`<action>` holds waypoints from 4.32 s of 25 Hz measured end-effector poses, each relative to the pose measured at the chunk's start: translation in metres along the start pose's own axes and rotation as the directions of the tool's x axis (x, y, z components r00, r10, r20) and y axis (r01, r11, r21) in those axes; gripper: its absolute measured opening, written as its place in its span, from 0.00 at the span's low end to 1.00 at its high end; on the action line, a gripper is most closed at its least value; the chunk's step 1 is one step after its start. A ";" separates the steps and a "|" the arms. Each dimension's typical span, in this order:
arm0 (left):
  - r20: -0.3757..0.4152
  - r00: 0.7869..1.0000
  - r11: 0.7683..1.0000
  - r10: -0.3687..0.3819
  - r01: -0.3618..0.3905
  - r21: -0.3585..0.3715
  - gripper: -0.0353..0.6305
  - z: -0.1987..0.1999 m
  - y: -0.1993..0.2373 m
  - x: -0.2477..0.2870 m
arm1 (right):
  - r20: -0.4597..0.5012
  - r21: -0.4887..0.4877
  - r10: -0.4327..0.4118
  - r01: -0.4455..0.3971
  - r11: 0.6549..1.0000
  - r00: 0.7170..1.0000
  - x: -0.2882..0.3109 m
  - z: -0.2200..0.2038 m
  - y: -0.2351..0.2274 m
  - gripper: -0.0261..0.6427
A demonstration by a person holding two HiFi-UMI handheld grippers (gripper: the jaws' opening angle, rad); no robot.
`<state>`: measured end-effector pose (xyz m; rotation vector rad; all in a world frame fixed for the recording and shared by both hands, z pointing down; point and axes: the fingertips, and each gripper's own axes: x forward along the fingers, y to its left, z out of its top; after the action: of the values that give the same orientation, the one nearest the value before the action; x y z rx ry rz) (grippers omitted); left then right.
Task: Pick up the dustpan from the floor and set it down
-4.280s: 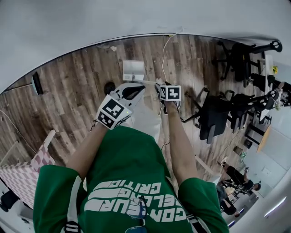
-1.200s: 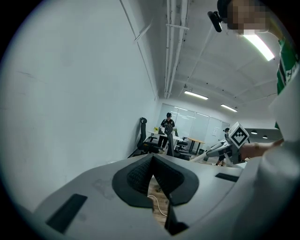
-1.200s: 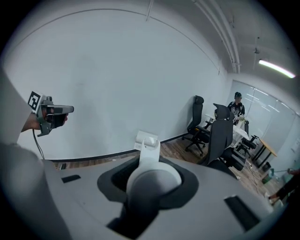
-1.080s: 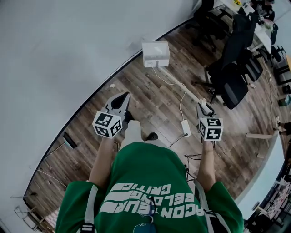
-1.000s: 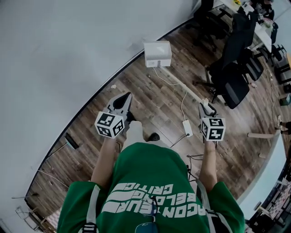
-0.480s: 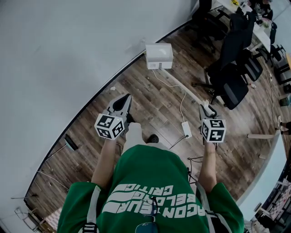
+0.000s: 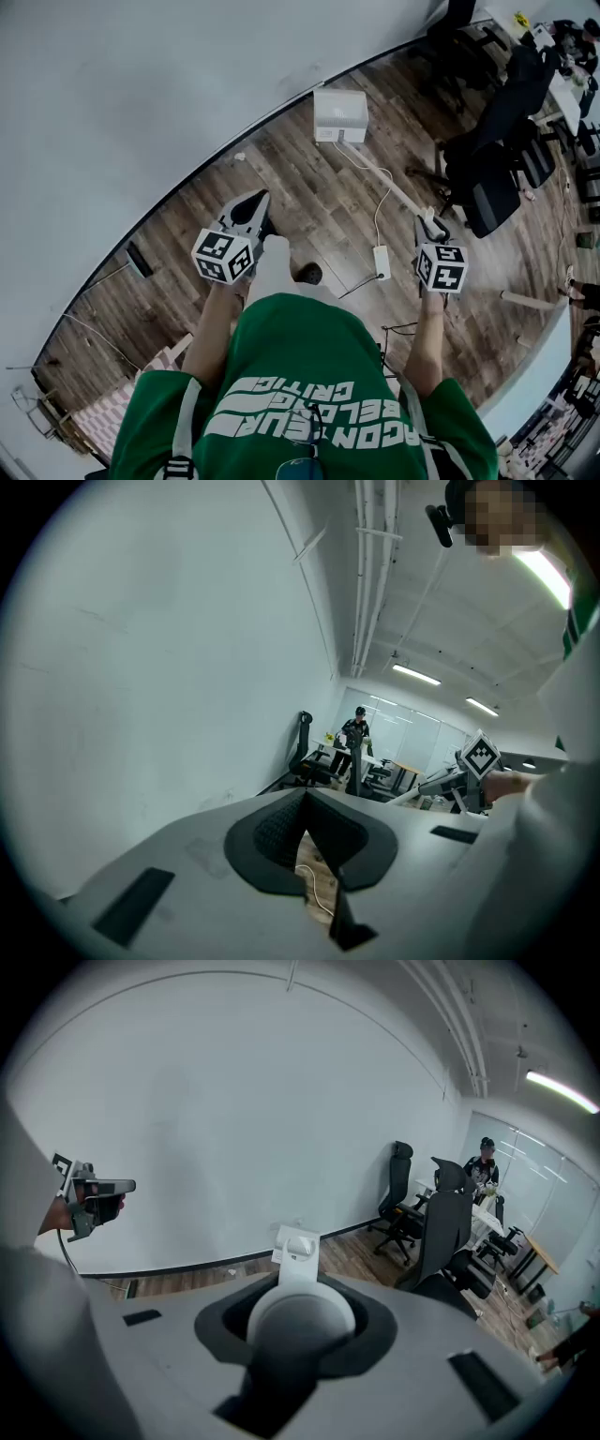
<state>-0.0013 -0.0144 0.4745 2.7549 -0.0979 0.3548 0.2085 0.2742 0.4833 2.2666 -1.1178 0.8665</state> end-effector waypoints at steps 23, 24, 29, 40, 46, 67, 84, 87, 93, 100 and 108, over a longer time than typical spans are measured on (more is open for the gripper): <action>-0.027 0.999 0.992 0.027 -0.030 -0.127 0.05 0.032 0.184 0.064 | -0.269 -0.093 0.092 -0.120 0.988 0.959 0.236 0.084 0.104 0.21; -0.030 0.999 0.992 0.018 -0.021 -0.126 0.05 0.033 0.189 0.066 | -0.277 -0.099 0.092 -0.124 0.987 0.957 0.244 0.087 0.108 0.21; -0.045 0.999 0.994 -0.012 0.007 -0.106 0.05 0.037 0.207 0.083 | -0.305 -0.155 0.099 -0.152 0.976 0.947 0.283 0.106 0.125 0.21; -0.016 0.994 0.982 0.111 -0.112 -0.155 0.05 0.043 0.238 0.103 | -0.400 -0.284 0.171 -0.298 0.911 0.901 0.373 0.136 0.144 0.21; -0.013 0.960 0.936 0.280 -0.276 -0.216 0.05 0.041 0.254 0.107 | -0.464 -0.346 0.197 -0.381 0.858 0.864 0.420 0.149 0.156 0.21; -0.059 0.861 0.801 0.505 -0.493 -0.338 0.05 0.021 0.297 0.109 | -0.589 -0.405 0.161 -0.462 0.789 0.792 0.552 0.184 0.243 0.21; -0.077 0.854 0.786 0.514 -0.506 -0.356 0.05 0.008 0.310 0.096 | -0.637 -0.396 0.122 -0.459 0.795 0.761 0.586 0.198 0.274 0.21; -0.073 0.859 0.796 0.506 -0.499 -0.342 0.05 0.010 0.312 0.093 | -0.640 -0.390 0.125 -0.461 0.797 0.758 0.586 0.196 0.272 0.26; -0.059 0.870 0.819 0.489 -0.481 -0.314 0.05 0.019 0.322 0.079 | -0.596 -0.369 0.169 -0.454 0.811 0.785 0.570 0.203 0.266 0.36; -0.031 0.889 0.845 0.457 -0.445 -0.298 0.05 0.030 0.334 0.062 | -0.433 -0.397 0.228 -0.411 0.820 0.872 0.518 0.250 0.256 0.37; 0.003 0.937 0.911 0.350 -0.340 -0.234 0.05 0.050 0.336 0.054 | -0.138 -0.253 0.271 -0.298 0.920 0.953 0.428 0.293 0.223 0.37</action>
<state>0.0247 -0.3473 0.5586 2.5076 -0.6068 0.3469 0.3244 -0.2630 0.6120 1.8463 -1.4480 0.8648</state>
